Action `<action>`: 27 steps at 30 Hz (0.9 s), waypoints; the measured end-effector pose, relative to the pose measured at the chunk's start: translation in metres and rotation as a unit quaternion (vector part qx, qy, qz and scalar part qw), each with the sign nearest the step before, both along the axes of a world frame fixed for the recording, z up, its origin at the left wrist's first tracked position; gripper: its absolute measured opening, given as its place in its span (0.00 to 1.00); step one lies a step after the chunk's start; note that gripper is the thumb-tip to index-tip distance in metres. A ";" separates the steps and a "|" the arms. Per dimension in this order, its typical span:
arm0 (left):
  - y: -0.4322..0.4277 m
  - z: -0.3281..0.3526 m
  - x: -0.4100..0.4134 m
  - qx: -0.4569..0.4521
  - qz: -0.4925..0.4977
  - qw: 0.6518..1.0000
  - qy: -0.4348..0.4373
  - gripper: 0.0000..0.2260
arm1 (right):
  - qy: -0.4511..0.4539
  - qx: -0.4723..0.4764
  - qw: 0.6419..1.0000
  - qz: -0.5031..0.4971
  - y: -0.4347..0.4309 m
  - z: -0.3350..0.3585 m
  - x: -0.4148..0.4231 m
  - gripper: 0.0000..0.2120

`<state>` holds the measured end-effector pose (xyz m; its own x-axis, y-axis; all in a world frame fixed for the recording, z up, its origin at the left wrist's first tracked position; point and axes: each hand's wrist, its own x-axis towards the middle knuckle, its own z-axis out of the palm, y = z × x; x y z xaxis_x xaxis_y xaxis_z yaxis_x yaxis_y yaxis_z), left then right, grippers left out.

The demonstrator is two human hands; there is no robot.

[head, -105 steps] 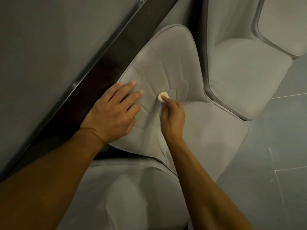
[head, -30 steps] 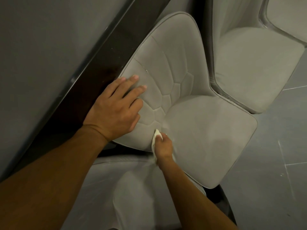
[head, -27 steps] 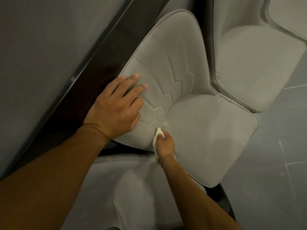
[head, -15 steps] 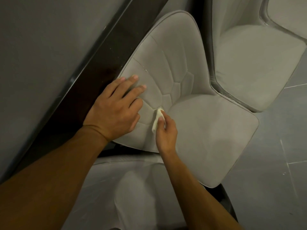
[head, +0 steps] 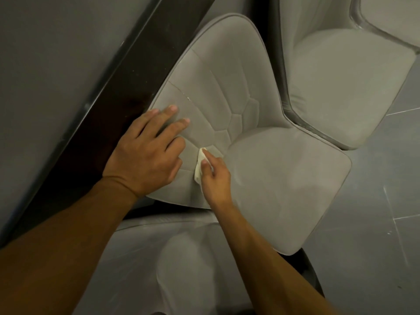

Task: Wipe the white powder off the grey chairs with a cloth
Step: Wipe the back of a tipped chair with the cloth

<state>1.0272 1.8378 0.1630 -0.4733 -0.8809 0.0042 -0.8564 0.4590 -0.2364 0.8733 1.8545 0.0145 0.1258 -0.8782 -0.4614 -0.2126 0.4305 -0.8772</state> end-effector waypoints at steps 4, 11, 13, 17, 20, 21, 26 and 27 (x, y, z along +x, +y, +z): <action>0.000 0.001 0.000 -0.005 0.004 1.000 -0.006 0.11 | -0.038 -0.011 0.999 -0.010 0.010 -0.001 -0.019 0.14; 0.000 -0.001 -0.001 -0.010 0.003 1.000 -0.003 0.09 | 0.013 0.080 0.994 -0.078 -0.002 -0.011 -0.006 0.19; 0.000 0.000 -0.001 -0.002 0.003 1.000 -0.007 0.09 | -0.020 0.060 0.997 -0.038 0.006 -0.003 0.002 0.17; -0.001 0.001 -0.001 0.002 0.006 1.000 -0.003 0.09 | -0.076 0.118 0.987 -0.082 0.012 -0.005 -0.010 0.12; -0.001 0.001 -0.002 -0.004 0.005 1.000 0.007 0.08 | -0.028 0.149 0.982 -0.116 0.001 -0.017 -0.017 0.14; -0.001 0.001 -0.002 -0.007 0.005 1.000 0.008 0.08 | -0.021 0.156 0.979 -0.130 -0.005 -0.021 -0.015 0.16; -0.001 0.002 -0.001 -0.006 0.004 1.000 0.000 0.07 | 0.001 0.080 0.991 -0.110 -0.034 -0.009 0.007 0.19; -0.001 0.002 -0.001 -0.001 0.006 1.000 -0.003 0.07 | 0.010 0.073 0.993 -0.088 -0.032 -0.008 0.010 0.20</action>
<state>1.0264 1.8365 0.1651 -0.4636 -0.8860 0.0044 -0.8602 0.4489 -0.2421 0.8836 1.8225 0.0067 -0.0344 -0.8095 -0.5861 -0.1383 0.5847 -0.7994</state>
